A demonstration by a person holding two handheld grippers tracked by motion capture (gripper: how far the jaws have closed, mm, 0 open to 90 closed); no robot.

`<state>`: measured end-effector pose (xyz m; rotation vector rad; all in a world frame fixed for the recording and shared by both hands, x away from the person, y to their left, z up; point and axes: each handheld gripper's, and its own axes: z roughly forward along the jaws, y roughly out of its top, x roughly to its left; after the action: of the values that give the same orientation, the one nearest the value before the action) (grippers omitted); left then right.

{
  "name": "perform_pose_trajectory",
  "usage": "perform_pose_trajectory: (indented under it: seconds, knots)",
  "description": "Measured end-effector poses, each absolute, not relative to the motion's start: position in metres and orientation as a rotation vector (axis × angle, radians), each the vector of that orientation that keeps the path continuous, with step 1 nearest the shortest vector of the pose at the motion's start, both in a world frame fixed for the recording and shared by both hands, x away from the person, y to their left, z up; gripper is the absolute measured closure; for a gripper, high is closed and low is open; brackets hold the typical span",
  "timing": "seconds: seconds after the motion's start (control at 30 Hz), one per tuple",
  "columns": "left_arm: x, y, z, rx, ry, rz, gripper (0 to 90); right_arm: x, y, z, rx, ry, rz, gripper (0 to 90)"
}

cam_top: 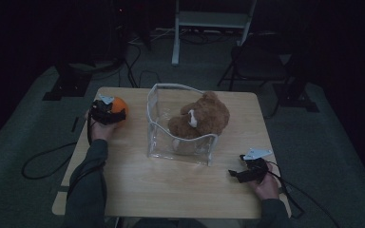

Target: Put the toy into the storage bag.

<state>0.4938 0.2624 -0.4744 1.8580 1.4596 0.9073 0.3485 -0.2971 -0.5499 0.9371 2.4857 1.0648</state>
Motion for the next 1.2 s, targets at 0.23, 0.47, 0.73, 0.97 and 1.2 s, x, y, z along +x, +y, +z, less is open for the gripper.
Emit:
perform_pose_trajectory:
  seconds: [0.23,0.47,0.73,0.97,1.2]
  knots:
    - [0.493,0.262,-0.475,1.884,1.467,0.904,15.9,0.348,-0.297,-0.550,0.937,2.486,1.065,11.4]
    - [0.493,0.260,-0.473,1.896,1.466,0.900,33.5,0.348,-0.297,-0.550,0.937,2.486,1.065,11.4]
    - [0.487,0.260,-0.468,1.911,1.434,0.919,47.7,0.348,-0.297,-0.550,0.937,2.486,1.065,11.4]
    - [0.483,0.265,-0.462,1.882,1.427,0.892,50.8,0.348,-0.297,-0.550,0.937,2.486,1.065,11.4]
    - [0.481,0.266,-0.458,1.865,1.413,0.856,51.7,0.348,-0.297,-0.550,0.937,2.486,1.065,11.4]
